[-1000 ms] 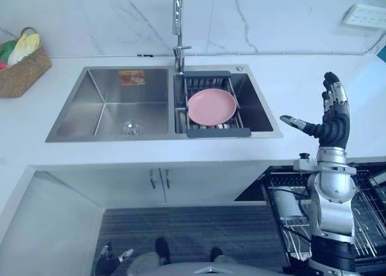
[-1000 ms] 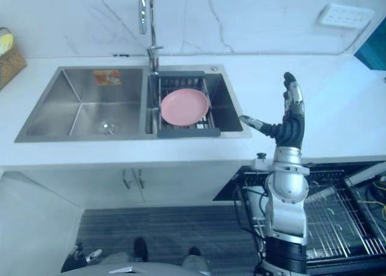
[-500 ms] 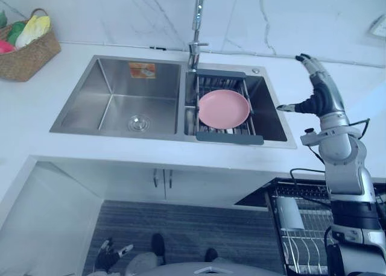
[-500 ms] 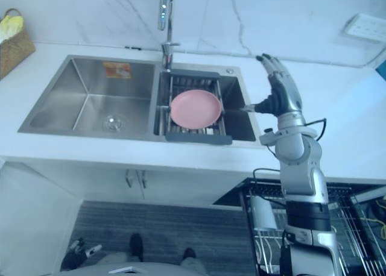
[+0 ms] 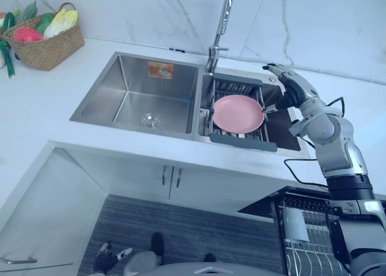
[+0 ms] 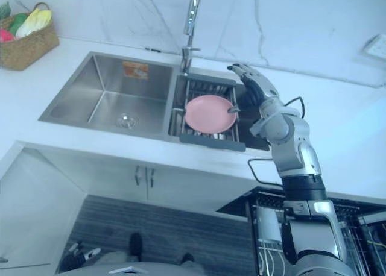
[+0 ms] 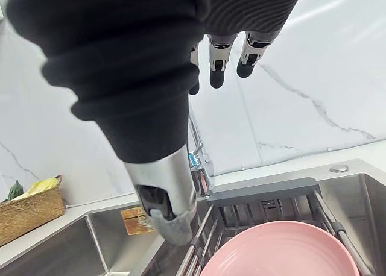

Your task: Walk over to the sink, pick up the cup, carry it to the dishwasher, place the cup inside the dishwasher, then close the dishwasher door

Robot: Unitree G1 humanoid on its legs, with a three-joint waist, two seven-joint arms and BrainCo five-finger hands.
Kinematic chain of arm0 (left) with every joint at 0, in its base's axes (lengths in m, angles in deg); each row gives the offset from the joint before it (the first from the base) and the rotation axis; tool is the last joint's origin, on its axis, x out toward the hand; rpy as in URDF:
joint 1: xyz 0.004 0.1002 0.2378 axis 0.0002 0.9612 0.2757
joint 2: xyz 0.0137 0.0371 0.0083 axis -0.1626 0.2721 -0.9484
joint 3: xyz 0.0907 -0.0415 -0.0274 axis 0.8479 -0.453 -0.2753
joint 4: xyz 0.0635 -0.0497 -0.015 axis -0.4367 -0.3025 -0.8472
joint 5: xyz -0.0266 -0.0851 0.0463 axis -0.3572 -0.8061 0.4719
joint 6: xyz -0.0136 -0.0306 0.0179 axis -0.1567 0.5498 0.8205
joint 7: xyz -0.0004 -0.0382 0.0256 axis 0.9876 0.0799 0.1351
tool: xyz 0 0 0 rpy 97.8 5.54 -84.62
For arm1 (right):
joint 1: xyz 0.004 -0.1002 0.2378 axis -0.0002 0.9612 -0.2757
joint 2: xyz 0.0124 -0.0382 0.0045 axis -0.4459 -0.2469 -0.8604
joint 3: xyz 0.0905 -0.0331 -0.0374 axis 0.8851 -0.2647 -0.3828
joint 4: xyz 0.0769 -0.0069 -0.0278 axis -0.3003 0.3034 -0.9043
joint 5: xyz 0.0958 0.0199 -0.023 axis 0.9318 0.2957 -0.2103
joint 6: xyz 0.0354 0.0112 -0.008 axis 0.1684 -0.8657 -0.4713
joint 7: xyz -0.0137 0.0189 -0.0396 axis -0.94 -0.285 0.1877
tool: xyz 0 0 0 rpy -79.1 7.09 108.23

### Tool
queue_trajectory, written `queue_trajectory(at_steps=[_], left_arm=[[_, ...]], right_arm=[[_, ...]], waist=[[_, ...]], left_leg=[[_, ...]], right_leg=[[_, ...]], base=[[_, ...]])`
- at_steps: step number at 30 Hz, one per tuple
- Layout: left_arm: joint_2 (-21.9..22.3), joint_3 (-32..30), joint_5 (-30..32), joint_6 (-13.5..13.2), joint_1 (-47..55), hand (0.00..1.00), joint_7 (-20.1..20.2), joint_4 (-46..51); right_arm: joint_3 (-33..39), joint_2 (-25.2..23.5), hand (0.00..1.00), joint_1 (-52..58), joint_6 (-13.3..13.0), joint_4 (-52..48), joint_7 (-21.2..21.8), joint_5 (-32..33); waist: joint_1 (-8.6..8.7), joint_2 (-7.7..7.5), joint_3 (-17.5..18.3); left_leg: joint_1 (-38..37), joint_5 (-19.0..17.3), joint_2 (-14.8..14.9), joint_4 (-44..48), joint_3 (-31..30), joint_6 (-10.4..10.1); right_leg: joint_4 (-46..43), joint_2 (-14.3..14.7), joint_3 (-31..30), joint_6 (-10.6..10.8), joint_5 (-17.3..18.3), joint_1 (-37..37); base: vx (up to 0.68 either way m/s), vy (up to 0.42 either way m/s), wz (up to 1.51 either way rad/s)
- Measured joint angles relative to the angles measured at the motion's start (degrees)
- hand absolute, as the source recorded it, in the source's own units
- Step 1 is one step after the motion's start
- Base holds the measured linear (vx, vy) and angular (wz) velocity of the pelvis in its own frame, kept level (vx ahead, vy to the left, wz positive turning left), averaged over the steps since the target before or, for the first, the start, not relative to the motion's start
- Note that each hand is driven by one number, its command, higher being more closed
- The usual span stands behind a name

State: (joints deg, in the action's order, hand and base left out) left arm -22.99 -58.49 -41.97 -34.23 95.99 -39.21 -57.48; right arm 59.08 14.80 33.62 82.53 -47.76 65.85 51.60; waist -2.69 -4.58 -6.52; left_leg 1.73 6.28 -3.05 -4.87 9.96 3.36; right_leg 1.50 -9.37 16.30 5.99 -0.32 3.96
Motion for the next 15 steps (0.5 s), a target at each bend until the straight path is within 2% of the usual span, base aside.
queue_trajectory(at_steps=[4, 9, 15], left_arm=[[0.0, 0.0, -0.5, 1.4, -0.3, 0.0, 0.0, 1.2], [-0.1, -0.2, -1.9, 3.2, -1.9, 0.0, -0.1, 1.2], [-0.5, -0.6, -2.8, 3.6, -2.5, 0.0, -0.1, 1.2]], right_arm=[[0.0, 0.0, 0.0, 0.0, -0.1, 0.0, 0.3, 0.0], [0.0, 0.0, 0.0, 0.0, -0.8, 0.0, 1.5, -0.1], [-2.8, 0.0, 0.0, 0.0, -1.6, 0.1, 2.0, -5.9]], waist=[[0.41, 0.05, 0.0], [-0.22, -0.17, -0.4], [-0.41, -0.84, -1.7]], left_leg=[[0.0, 0.2, 0.5, 0.0, 0.9, 0.0], [1.0, 0.5, 1.7, 0.0, 2.3, -0.4], [1.7, 0.7, 2.7, 0.0, 2.8, -0.7]], right_leg=[[-0.6, -0.3, 0.3, 0.0, 0.0, -0.1], [-2.0, -0.4, 3.2, -0.8, -0.3, -1.3], [-1.6, 0.0, 5.0, -0.8, -0.8, -1.8]], base=[[0.0, -0.002, -0.01], [-0.03, -0.023, -0.11], [-0.01, -0.013, -0.02]])
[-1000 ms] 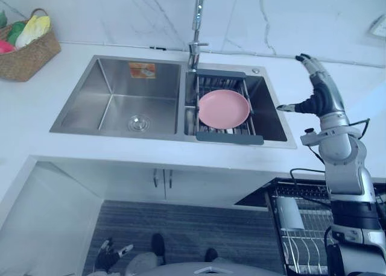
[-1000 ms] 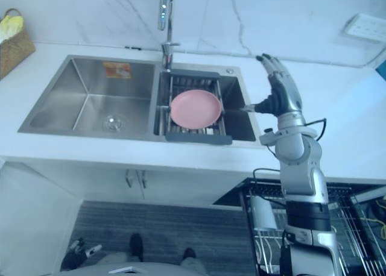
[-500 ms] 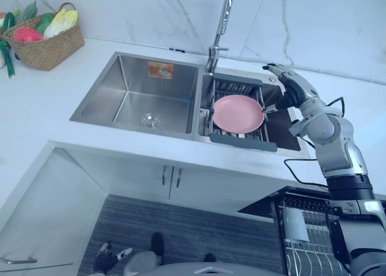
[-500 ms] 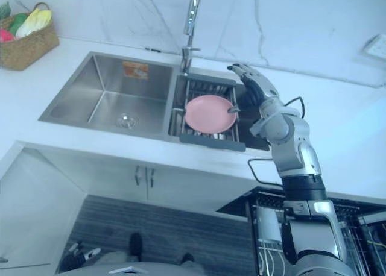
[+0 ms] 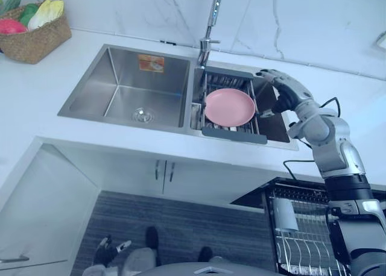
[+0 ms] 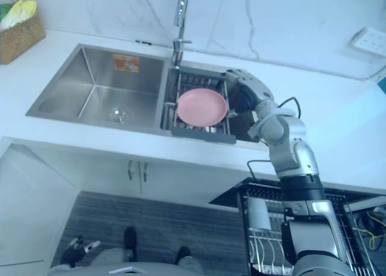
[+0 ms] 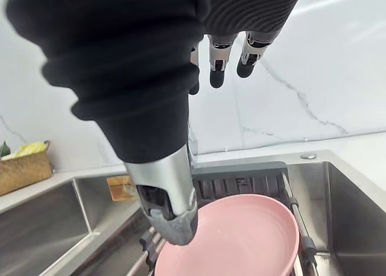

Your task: Walk over to the sink, pick up the cup, carry it to the dishwasher, place the cup inside the dishwasher, then close the dishwasher door

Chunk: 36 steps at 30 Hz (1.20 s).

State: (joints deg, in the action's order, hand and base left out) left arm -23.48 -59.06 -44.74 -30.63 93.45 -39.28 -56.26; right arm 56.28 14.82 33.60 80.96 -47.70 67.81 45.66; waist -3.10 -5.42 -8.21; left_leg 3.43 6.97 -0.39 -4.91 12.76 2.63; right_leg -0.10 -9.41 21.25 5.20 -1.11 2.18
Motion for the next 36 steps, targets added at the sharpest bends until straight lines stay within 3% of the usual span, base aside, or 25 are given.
queue_trajectory(at_steps=[4, 16, 28, 29, 36], left_arm=[[-0.5, -0.1, -0.7, 0.0, -0.9, 0.0, 0.0, 0.0], [-1.4, 0.0, -1.7, 0.0, -3.2, 0.0, 0.0, 1.2], [-1.5, 0.4, -3.0, 0.0, -3.8, 0.0, 0.0, 1.8], [-1.4, 2.7, -4.0, -0.2, -4.8, 0.0, 0.1, 1.9], [-1.4, 2.7, -4.1, -0.2, -5.7, 0.0, 0.0, 1.9]], right_arm=[[-2.0, 0.3, 0.0, -1.7, -1.2, 3.3, -0.1, -3.2], [-7.8, 4.1, 0.0, -9.9, -1.0, 9.3, -1.9, -9.3], [-8.4, 6.4, 0.0, -11.4, 0.0, 11.6, -1.0, -9.7], [-8.4, 8.7, 0.0, -11.5, -0.3, 13.2, 1.3, -7.0], [-8.4, 8.7, 0.0, -11.2, 0.0, 12.6, 1.3, -6.3]], waist=[[-0.43, -0.21, -0.9], [-1.48, -0.42, -3.2], [-1.4, -0.23, -4.4], [-0.2, 2.04, -5.9], [-0.1, 2.63, -6.3]], left_leg=[[0.9, 0.2, 0.0, 0.0, -0.1, -0.2], [2.7, 0.3, 0.1, 0.0, -1.7, -0.4], [4.0, 0.5, 0.1, 0.0, -1.8, -0.4], [3.8, 0.7, 0.1, 0.4, -1.9, -0.4], [4.3, 0.9, 0.0, 0.4, -3.4, -0.5]], right_leg=[[1.0, 0.2, 0.2, 0.0, -0.6, -0.2], [1.9, 0.6, 1.6, 0.3, -1.2, -0.9], [1.6, 0.7, 1.6, 0.3, -1.2, -2.3], [1.3, 0.8, 1.2, 0.2, -1.2, -2.3], [0.1, 0.4, 3.1, 0.2, -0.3, -2.5]], base=[[0.03, -0.001, 0.04], [0.02, -0.004, 0.06], [0.0, 0.0, 0.0], [0.0, 0.0, 0.0], [0.0, 0.001, 0.09]])
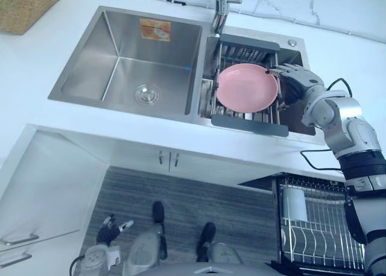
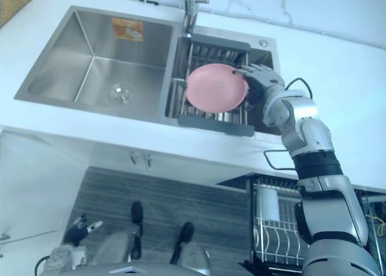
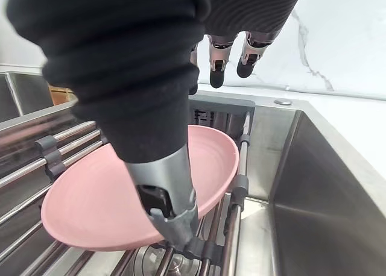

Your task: Walk over to the sink, pick up the cup, carry it to the dishwasher, place the cup inside the dishwasher, then close the dishwasher door

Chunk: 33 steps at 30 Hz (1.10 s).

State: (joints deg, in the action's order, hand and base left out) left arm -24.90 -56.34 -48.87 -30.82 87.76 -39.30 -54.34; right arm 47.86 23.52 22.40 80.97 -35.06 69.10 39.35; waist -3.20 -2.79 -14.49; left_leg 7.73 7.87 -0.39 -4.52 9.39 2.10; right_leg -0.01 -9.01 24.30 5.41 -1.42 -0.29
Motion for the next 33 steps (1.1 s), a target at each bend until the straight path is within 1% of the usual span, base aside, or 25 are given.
queue_trajectory(at_steps=[6, 8, 9, 11, 15, 17, 20, 25, 29, 33], left_arm=[[-0.2, -0.7, -1.1, 0.0, -1.6, 0.0, -1.3, 0.0], [-0.7, -1.2, -1.2, 0.0, -3.1, 0.0, -1.6, 0.0], [-0.8, -1.6, -1.5, 0.0, -3.4, 0.0, -1.7, 0.0], [-1.1, -3.2, -2.1, 0.0, -3.7, 0.0, -2.9, 0.0], [-1.8, -3.4, -2.1, 0.0, -3.7, 0.0, -3.5, -0.1], [-1.8, -3.9, -2.1, 0.0, -4.2, 0.0, -3.5, -0.1], [-1.8, -5.0, -2.1, -0.2, -4.4, 0.0, -3.4, -0.1], [-2.2, -5.0, -2.3, -0.2, -4.3, 0.0, -3.3, -0.1], [-2.2, -5.1, -2.4, -0.2, -4.3, 0.0, -2.5, -0.1], [-2.2, -5.0, -2.5, -0.2, -4.4, 0.0, -2.4, -0.1]], right_arm=[[0.4, -0.2, 0.0, 1.1, 0.3, -8.0, 0.1, 5.0], [1.0, -0.5, 0.0, 2.1, 0.3, -10.1, -0.1, 7.5], [1.0, -0.6, 0.0, 2.3, 0.2, -10.7, -0.1, 8.0], [1.0, -2.1, 0.0, 2.4, -0.1, -10.9, -0.2, 8.7], [1.1, -2.6, 0.0, 2.5, 0.5, -10.9, -0.2, 8.9], [1.4, -2.5, 0.0, 2.5, 0.9, -10.9, -0.1, 8.9], [1.4, -2.5, 0.0, 2.5, 1.2, -10.9, 0.4, 8.9], [1.4, -2.3, 0.0, 2.4, 1.5, -11.0, 3.1, 8.9], [1.4, -1.3, 0.0, 2.4, 1.5, -11.3, 3.9, 8.9], [1.4, -1.0, 0.0, 2.4, 1.5, -11.5, 5.7, 8.9]], waist=[[-0.97, 0.01, 0.0], [-1.45, -0.22, -0.1], [-1.58, -0.34, -0.2], [-1.97, -0.71, -0.2], [-1.26, -0.77, -0.3], [-0.58, -0.82, -0.3], [-0.1, -0.82, -0.3], [0.02, -0.86, -0.3], [0.25, -0.86, -0.3], [1.01, -0.85, -0.3]], left_leg=[[0.4, 0.1, 0.1, 0.0, -0.6, -0.1], [1.2, 0.0, 0.2, 0.9, -0.8, -0.2], [1.8, -0.3, 0.4, 1.7, -0.8, -0.3], [2.6, -0.9, 1.2, 3.5, 0.4, -0.5], [2.3, -1.1, 2.4, 3.4, 1.6, -1.2], [2.2, -1.0, 3.0, 3.2, 1.8, -1.6], [1.9, -0.6, 3.4, 2.3, 1.9, -2.0], [1.1, -0.2, 3.9, 1.4, 3.0, -2.4], [1.1, -0.2, 4.2, 1.4, 3.5, -2.5], [0.7, -0.2, 4.2, 1.3, 3.5, -2.5]], right_leg=[[-3.0, -0.7, 1.2, 0.2, 1.9, -1.3], [-5.3, -1.2, 1.8, 0.2, 3.3, -2.5], [-5.8, -1.3, 1.8, 0.2, 3.6, -2.9], [-6.2, -1.8, 3.2, 0.1, 3.8, -3.5], [-6.5, -1.2, 3.2, 0.2, 3.6, -3.9], [-6.2, -0.6, 3.2, 0.1, 3.5, -3.8], [-5.7, -0.1, 3.1, 0.0, 3.4, -3.8], [-4.7, 0.6, 2.6, -0.2, 3.1, -3.5], [-3.0, 1.2, 1.8, -0.2, 2.0, -3.2], [-2.5, 1.3, 1.8, -0.2, 1.7, -2.7]], base=[[0.02, -0.004, 0.08], [0.02, -0.021, 0.11], [0.01, -0.031, -0.03], [0.01, -0.041, -0.23], [0.03, -0.073, -0.24], [0.03, -0.063, -0.11], [0.03, -0.038, -0.04], [0.04, -0.023, -0.08], [0.02, -0.008, -0.1], [0.0, 0.0, 0.0]])
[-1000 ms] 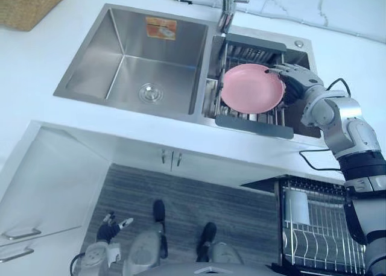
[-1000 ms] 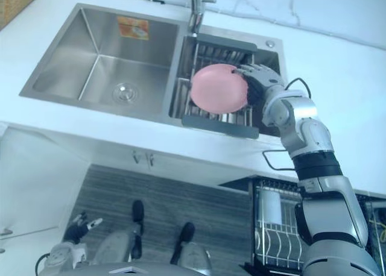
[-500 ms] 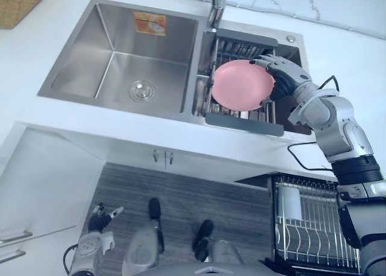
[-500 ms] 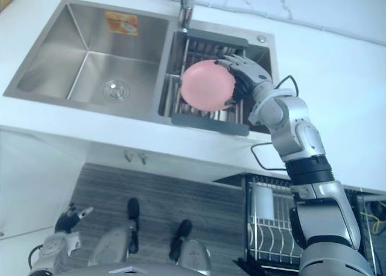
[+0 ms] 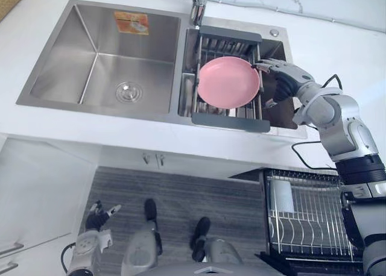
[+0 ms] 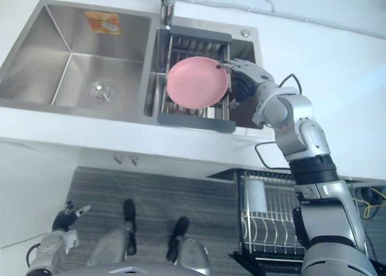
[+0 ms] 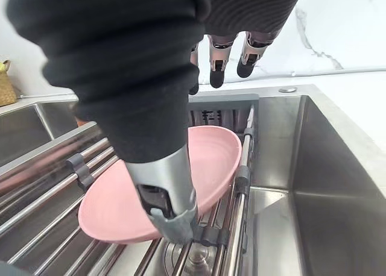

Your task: Walk over to the sink, pick up the cup, carry it to the dishwasher, place the cup inside the dishwasher, then close the dishwasher door

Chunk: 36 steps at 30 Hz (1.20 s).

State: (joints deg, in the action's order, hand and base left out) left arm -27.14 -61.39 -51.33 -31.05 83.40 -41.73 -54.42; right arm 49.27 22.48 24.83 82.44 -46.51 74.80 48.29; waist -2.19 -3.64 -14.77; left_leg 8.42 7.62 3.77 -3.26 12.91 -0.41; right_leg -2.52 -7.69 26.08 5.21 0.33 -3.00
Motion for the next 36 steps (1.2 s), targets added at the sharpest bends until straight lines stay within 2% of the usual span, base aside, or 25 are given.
queue_trajectory(at_steps=[6, 13, 27, 36], left_arm=[[-0.1, 0.1, -0.1, 0.0, -0.2, 0.0, 0.0, -0.1], [-0.2, 0.7, -0.8, 0.3, -0.9, 0.0, -0.1, -0.2], [-0.5, 2.5, -2.7, 0.3, -2.5, 0.0, -0.4, -0.1], [-0.5, 3.0, -4.3, 0.3, -3.8, 0.0, -0.6, -0.1]], right_arm=[[-0.2, 0.4, 0.0, 0.4, -0.6, -1.7, 0.3, 0.0], [-0.9, 0.7, 0.0, 0.3, -2.6, -1.5, -0.4, -0.7], [-5.6, 2.0, 0.0, -3.1, -2.3, 0.9, -2.3, -1.2], [-8.0, 4.1, 0.0, -7.1, -2.4, 1.2, -2.4, -1.3]], waist=[[0.28, 0.0, 0.0], [0.25, 0.01, 0.0], [0.27, 0.11, 0.0], [0.1, 2.34, -1.4]], left_leg=[[-0.2, 0.4, 0.0, -1.1, 0.3, -0.2], [0.9, 0.6, -0.1, -1.1, 0.2, 0.0], [2.7, 0.8, -0.3, -0.8, -0.2, 0.1], [3.5, 1.2, -0.3, -0.9, -0.5, 0.3]], right_leg=[[0.8, 0.2, -0.1, -0.2, -0.6, -0.1], [1.4, 0.3, 0.0, -0.3, -0.9, -0.9], [1.6, 0.3, 0.1, -0.4, -1.2, -2.4], [1.2, 0.2, 0.5, -0.4, -1.2, -3.3]], base=[[0.0, 0.0, 0.0], [0.04, 0.009, 0.01], [0.02, 0.006, 0.01], [0.01, 0.007, 0.01]])
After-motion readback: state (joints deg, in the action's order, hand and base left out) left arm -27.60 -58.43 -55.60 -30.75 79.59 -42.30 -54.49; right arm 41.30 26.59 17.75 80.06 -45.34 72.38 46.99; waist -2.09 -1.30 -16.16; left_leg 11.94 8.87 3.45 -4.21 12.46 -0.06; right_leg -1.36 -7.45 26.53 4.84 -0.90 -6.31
